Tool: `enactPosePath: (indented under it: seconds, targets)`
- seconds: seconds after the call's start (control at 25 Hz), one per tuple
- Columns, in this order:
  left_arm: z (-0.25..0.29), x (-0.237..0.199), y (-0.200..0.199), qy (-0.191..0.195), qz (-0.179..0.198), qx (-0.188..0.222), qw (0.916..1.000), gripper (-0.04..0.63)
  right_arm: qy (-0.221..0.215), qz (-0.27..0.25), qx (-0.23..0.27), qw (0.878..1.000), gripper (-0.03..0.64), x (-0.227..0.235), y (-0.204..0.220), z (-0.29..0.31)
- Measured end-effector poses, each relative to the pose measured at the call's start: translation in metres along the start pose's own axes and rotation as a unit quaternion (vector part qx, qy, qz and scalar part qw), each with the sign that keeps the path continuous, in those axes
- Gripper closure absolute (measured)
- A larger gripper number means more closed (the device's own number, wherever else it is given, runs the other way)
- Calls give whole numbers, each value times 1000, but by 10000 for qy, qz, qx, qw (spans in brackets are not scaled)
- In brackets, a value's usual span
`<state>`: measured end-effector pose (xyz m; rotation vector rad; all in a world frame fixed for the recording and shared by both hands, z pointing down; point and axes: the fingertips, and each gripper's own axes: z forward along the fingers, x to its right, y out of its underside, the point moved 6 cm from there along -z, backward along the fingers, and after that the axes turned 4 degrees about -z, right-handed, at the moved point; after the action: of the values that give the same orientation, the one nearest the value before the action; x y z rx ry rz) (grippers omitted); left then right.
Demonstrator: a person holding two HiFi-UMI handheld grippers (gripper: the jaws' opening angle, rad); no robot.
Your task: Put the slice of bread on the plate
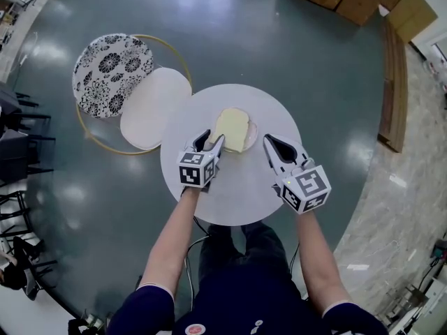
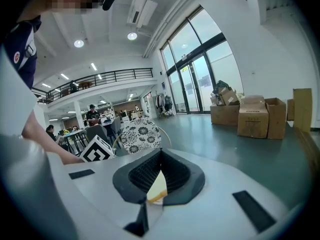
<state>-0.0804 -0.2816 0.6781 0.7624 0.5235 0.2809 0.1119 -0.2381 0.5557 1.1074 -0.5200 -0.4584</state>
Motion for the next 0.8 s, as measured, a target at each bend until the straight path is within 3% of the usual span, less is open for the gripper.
enactPosePath:
  seconds: [0.4, 0.68, 0.8]
  targets:
    - [-53, 34, -46, 435, 550, 586, 9958, 424, -45, -193, 293, 9994, 611, -14, -33, -7]
    - [-109, 73, -82, 732, 911, 1142, 9866, 564, -134, -385, 572, 9975, 612, -33, -66, -24]
    - [-134, 92, -93, 966, 1081, 1328, 9805, 588, -187, -477, 734, 9960, 611, -45, -82, -33]
